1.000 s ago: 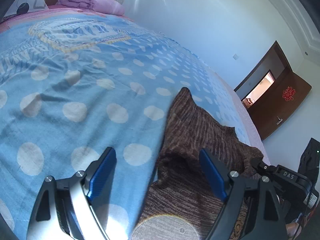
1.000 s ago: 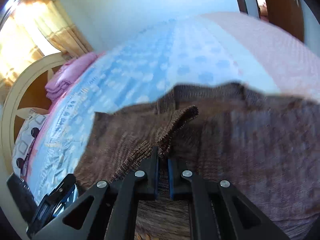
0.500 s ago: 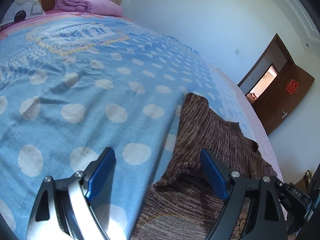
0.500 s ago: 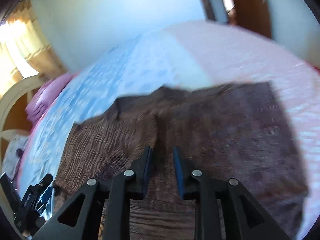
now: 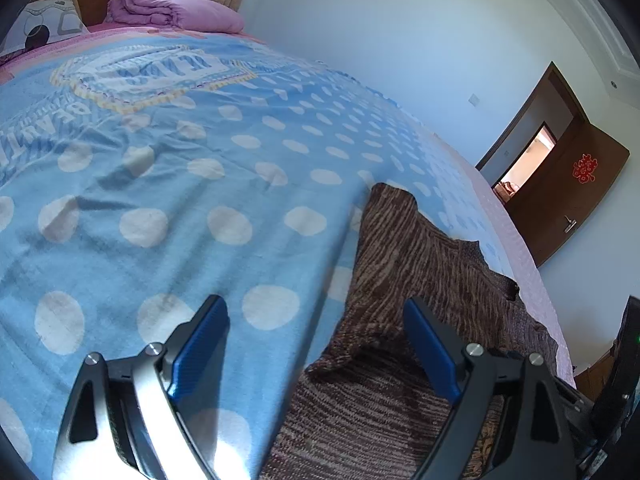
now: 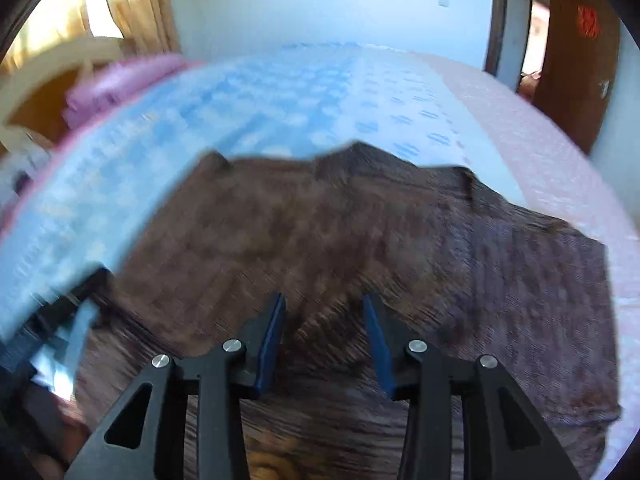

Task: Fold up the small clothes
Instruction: 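Open the left tool and withdraw it from the folded sleeve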

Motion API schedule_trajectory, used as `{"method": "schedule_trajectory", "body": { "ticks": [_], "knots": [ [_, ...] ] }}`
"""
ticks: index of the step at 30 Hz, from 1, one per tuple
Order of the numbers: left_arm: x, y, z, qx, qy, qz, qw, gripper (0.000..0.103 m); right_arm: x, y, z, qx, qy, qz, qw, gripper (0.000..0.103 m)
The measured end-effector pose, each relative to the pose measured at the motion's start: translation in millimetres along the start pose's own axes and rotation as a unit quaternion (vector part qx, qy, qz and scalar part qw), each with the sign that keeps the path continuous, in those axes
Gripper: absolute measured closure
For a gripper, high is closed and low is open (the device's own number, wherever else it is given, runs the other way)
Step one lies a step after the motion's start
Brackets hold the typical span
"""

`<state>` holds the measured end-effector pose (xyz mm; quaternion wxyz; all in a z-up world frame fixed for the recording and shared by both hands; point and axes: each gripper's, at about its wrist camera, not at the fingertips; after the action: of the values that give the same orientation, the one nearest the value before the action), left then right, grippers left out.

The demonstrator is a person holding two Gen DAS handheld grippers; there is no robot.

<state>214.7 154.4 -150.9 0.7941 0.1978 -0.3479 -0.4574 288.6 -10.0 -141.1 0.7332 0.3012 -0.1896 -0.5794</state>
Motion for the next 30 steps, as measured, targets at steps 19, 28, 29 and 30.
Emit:
{"method": "schedule_trajectory", "body": {
  "ticks": [19, 28, 29, 30],
  "knots": [
    [1.0, 0.3, -1.6, -0.001, 0.004, -0.004, 1.0, 0.01, 52.5, -38.2, 35.8, 0.035, -0.011, -0.106, 0.994, 0.051],
    [-4.2, 3.1, -1.0, -0.022, -0.039, -0.005, 0.999, 0.006, 48.6, -57.2, 126.0, 0.079, 0.005, -0.084, 0.993, 0.051],
    [-5.8, 4.5, 2.0, -0.039, -0.054, -0.018, 0.9977, 0.006, 51.1, -64.6, 146.3, 0.09, -0.004, -0.072, 0.993, 0.051],
    [-5.9, 5.4, 6.0, -0.054, -0.064, -0.032, 0.996, 0.006, 54.7, -75.1, 169.9, 0.101, -0.011, -0.059, 0.993, 0.051]
  ]
}}
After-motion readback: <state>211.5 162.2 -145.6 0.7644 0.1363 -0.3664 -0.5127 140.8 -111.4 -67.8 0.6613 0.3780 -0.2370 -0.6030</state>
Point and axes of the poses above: each gripper's, at about its wrist camera, not at the fingertips, and z roughly against the way its jaws point, x to its right, y to its top, and after that the axes turned 7 degrees about y, right-handed
